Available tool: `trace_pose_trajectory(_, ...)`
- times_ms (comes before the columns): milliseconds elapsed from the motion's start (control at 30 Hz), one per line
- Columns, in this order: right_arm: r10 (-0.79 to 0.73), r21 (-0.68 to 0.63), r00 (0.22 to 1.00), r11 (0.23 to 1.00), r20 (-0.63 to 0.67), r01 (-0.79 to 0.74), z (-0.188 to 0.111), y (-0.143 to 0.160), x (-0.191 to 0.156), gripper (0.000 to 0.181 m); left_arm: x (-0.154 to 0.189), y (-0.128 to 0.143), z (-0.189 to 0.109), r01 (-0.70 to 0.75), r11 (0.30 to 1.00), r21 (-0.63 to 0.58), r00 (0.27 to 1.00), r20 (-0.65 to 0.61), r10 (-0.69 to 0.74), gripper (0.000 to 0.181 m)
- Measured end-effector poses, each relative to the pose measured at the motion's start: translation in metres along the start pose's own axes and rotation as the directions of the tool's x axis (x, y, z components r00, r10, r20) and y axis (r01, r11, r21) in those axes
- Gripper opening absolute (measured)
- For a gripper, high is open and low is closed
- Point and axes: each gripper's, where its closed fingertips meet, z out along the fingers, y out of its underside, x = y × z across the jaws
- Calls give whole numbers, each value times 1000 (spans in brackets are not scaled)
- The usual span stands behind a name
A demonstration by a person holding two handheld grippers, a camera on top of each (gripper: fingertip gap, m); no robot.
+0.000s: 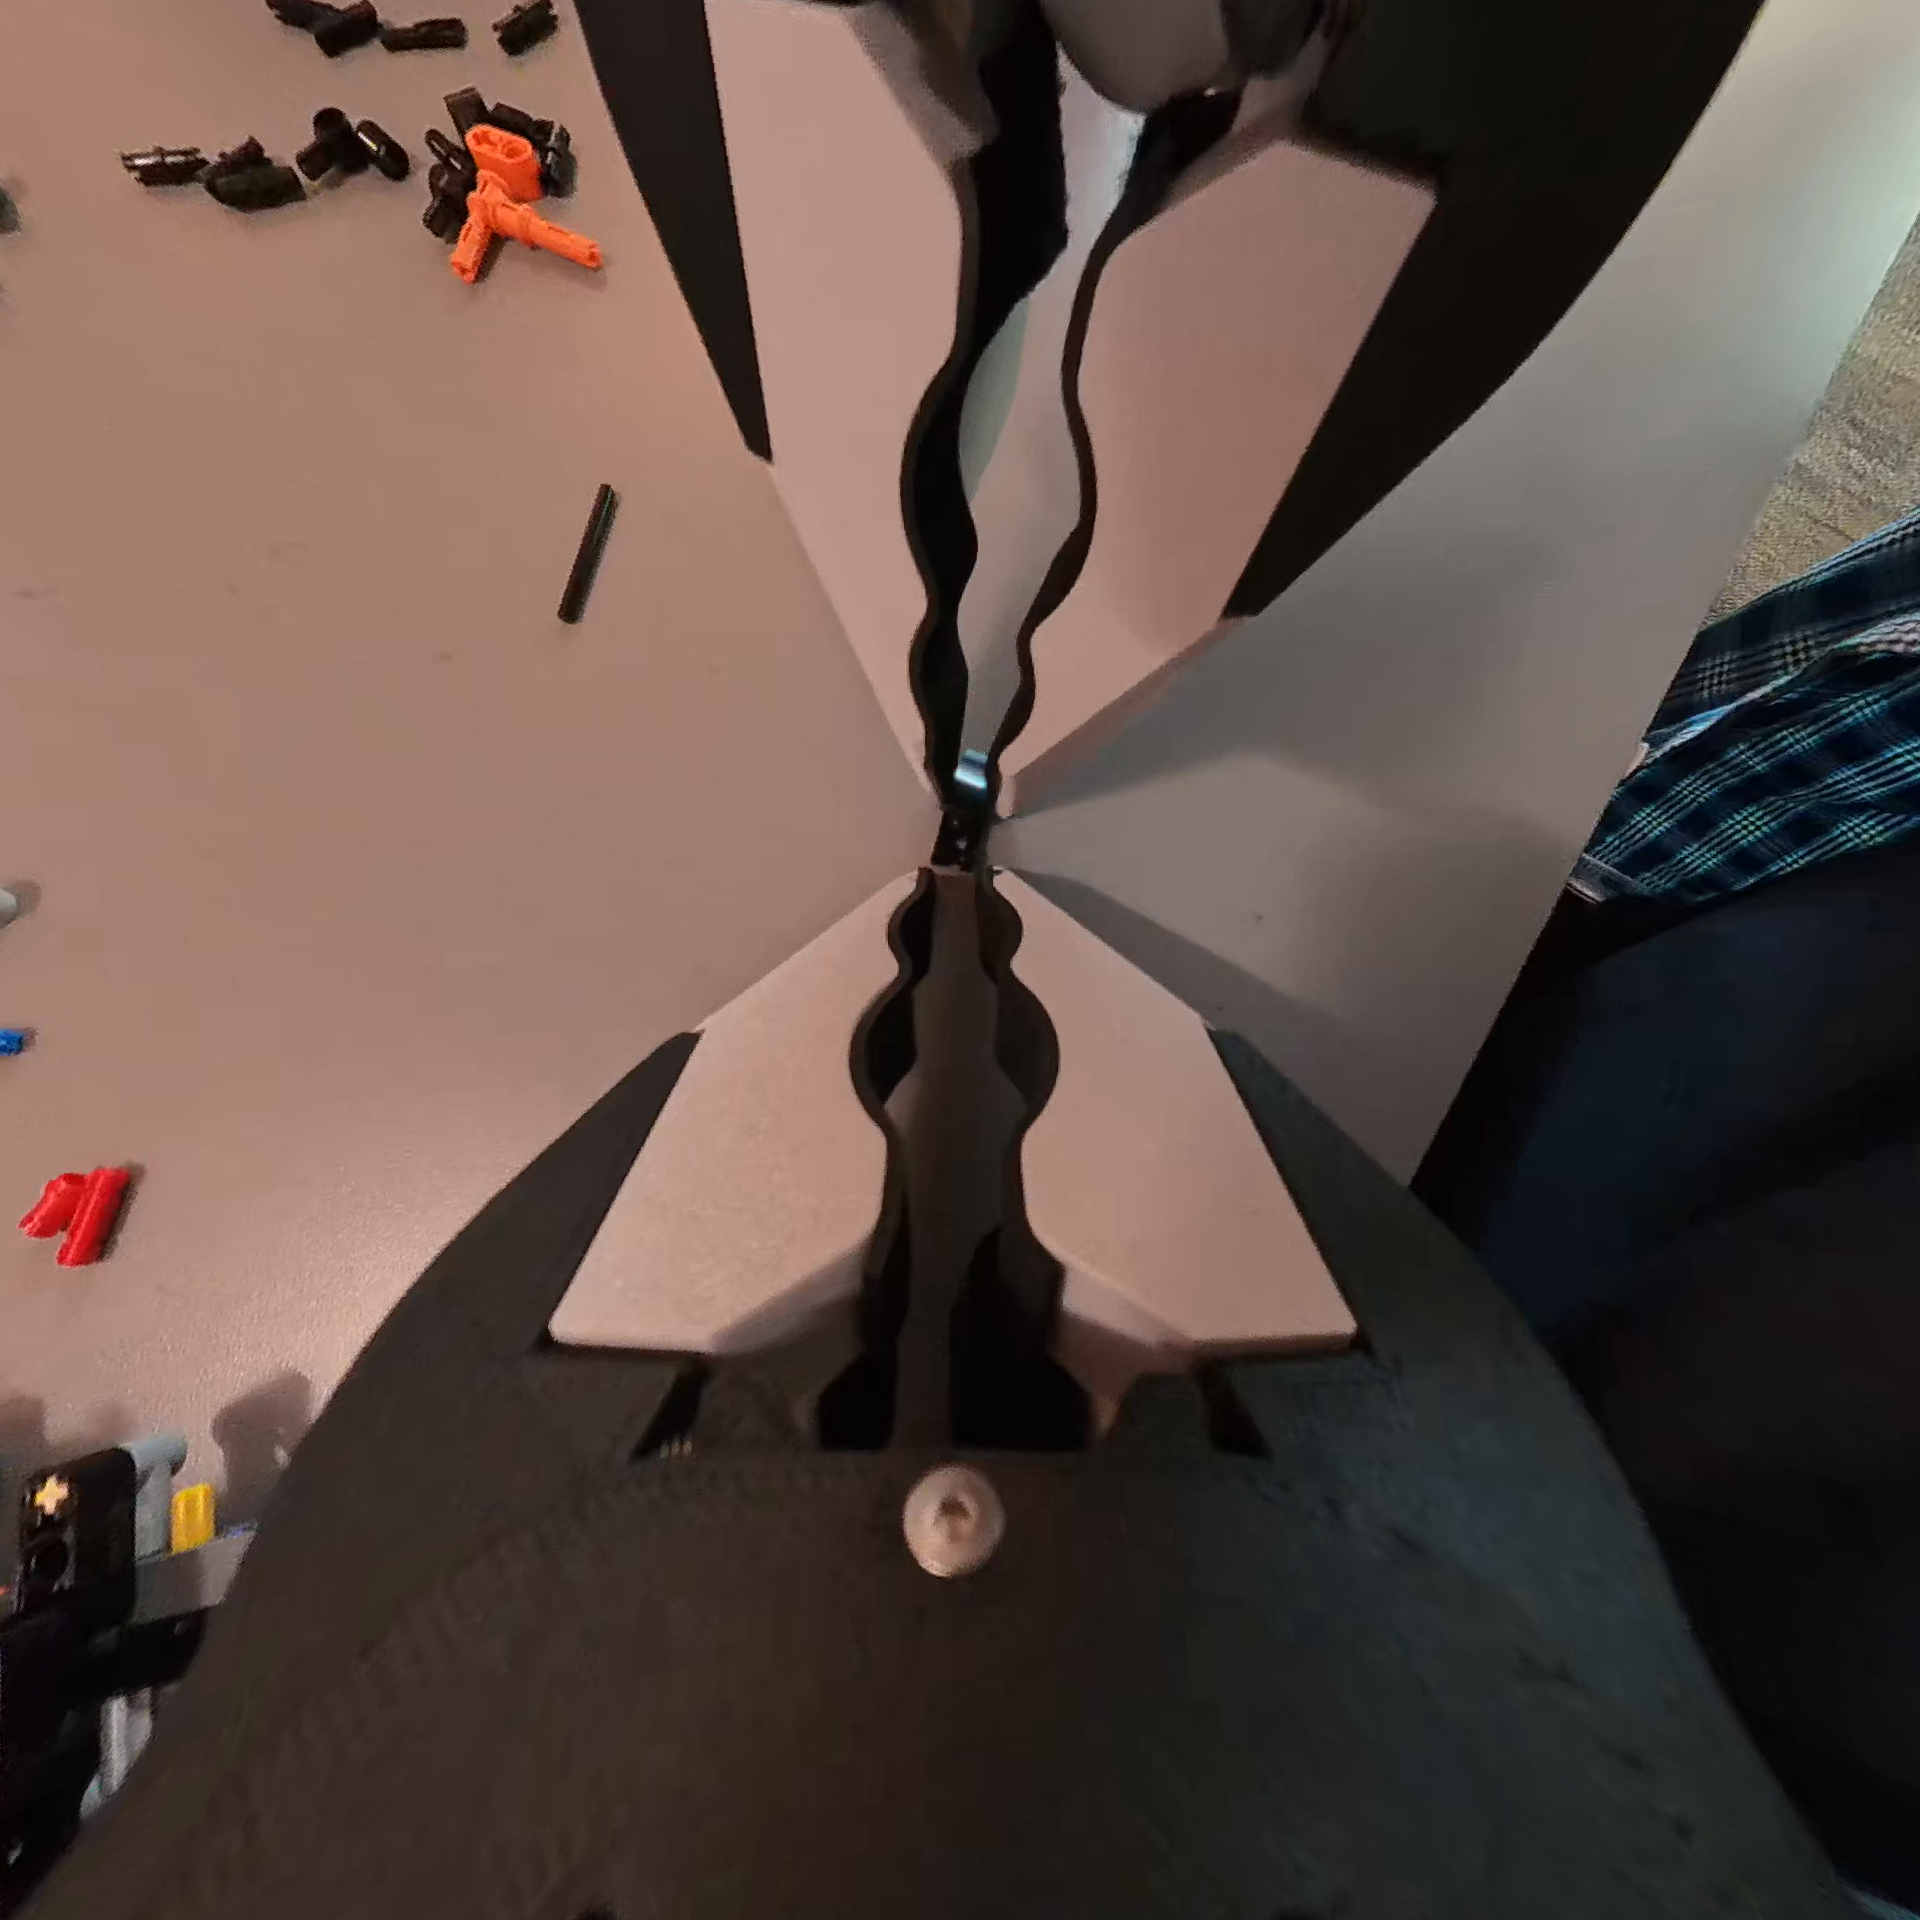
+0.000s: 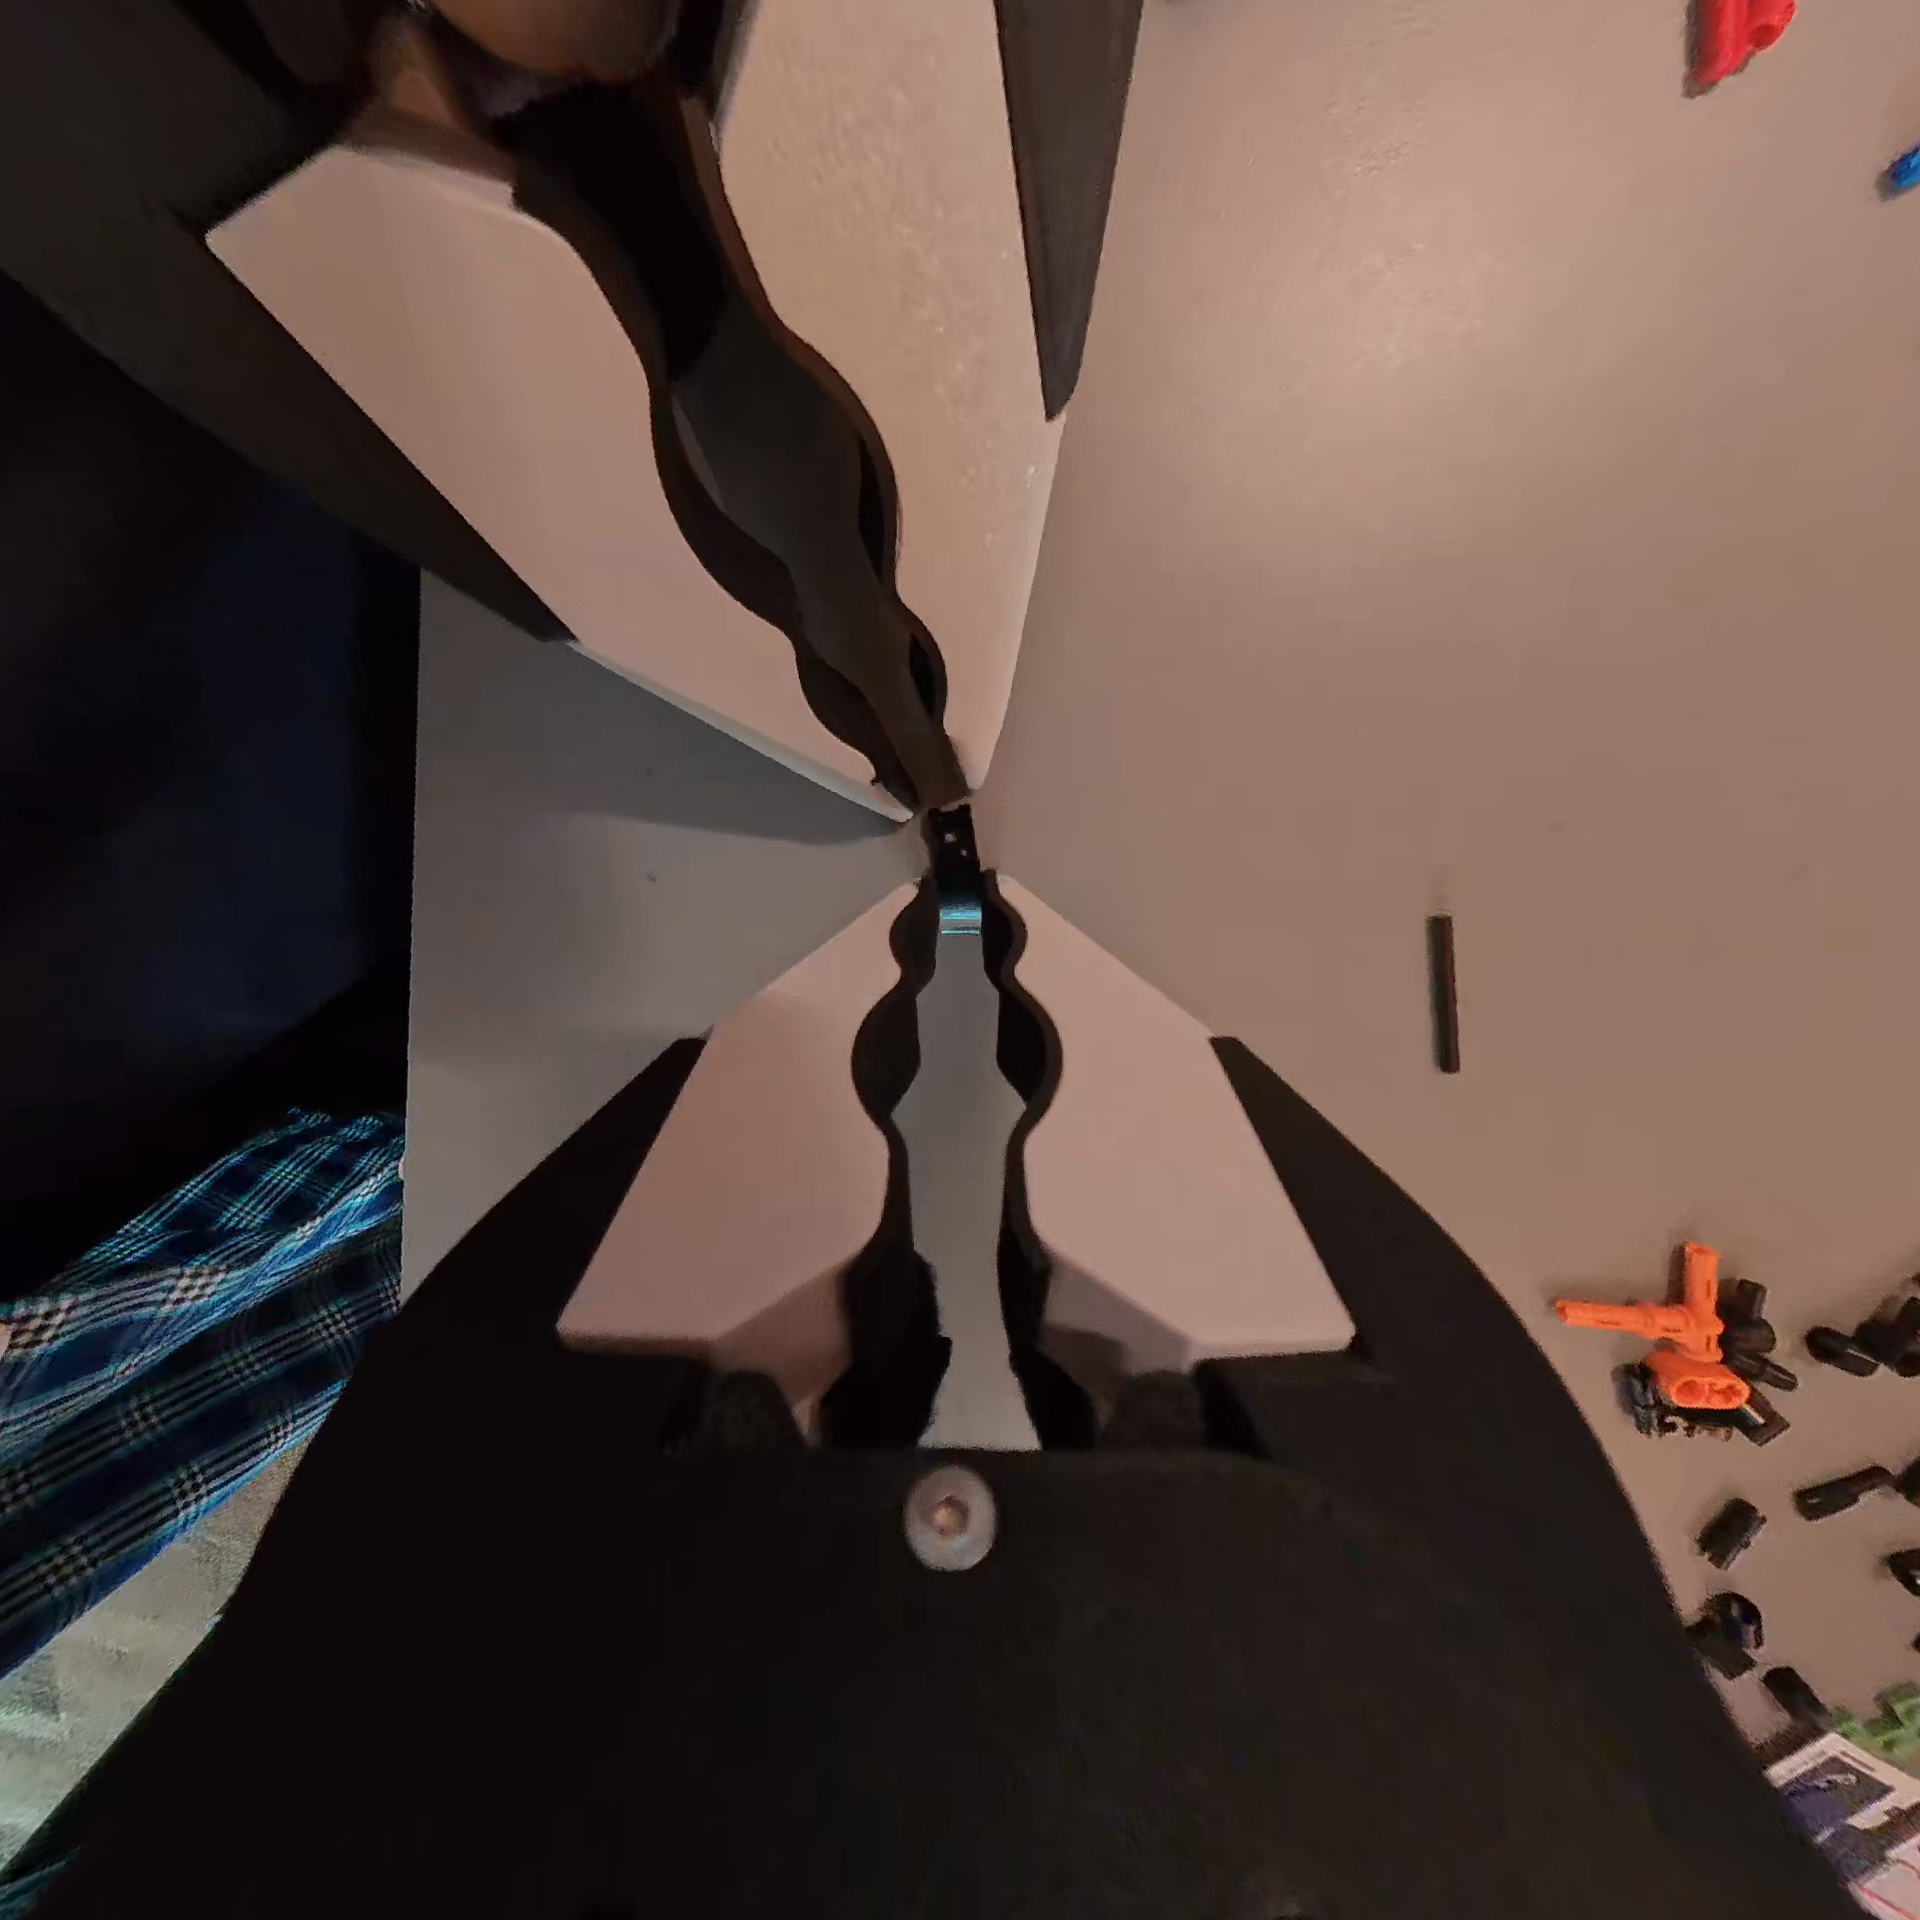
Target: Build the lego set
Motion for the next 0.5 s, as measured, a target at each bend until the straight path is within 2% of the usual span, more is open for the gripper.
trace_pose_trajectory(500, 44, 142, 999, 989, -5, -43, -2, -2, 3, 5, 0, -1, 1, 8, 1000, 1, 1000, -9, -8, 7)
